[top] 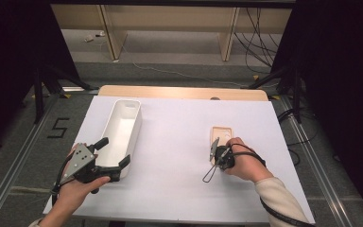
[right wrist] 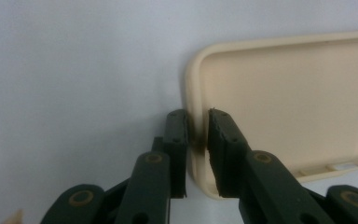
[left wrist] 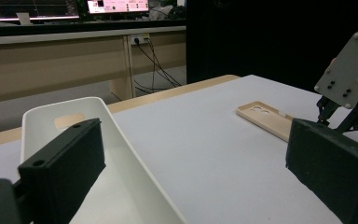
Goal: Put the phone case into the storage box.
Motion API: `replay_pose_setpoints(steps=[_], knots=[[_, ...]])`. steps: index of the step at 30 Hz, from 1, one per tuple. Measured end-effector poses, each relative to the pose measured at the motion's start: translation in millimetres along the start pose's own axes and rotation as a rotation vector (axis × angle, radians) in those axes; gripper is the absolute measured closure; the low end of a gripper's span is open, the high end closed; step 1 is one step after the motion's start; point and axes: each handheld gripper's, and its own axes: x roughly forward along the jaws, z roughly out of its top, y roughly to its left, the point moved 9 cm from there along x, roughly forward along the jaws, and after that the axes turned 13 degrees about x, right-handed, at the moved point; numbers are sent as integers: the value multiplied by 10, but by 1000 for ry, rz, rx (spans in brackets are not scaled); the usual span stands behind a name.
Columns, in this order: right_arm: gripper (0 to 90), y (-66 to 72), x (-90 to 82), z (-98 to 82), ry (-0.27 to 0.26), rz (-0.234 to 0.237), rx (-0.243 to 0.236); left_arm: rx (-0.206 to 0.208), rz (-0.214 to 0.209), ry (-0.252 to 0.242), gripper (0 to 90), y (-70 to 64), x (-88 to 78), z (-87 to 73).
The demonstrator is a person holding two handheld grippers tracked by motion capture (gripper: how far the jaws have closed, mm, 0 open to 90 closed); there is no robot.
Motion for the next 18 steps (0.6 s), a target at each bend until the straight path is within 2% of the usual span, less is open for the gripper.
replay_pose_setpoints(steps=[3, 5, 10, 18], knots=[[800, 6, -1, 0, 1, -3, 0, 0, -1, 0, 41, -4, 1, -2], [807, 26, -3, -11, 9, 1, 20, -1, -1, 0, 41, -5, 2, -3], [831, 8, -2, -1, 1, -9, -19, -2, 0, 0, 41, -4, 0, -3], [844, 9, -3, 2, 0, -9, -30, -2, 0, -1, 41, -4, -1, 1]])
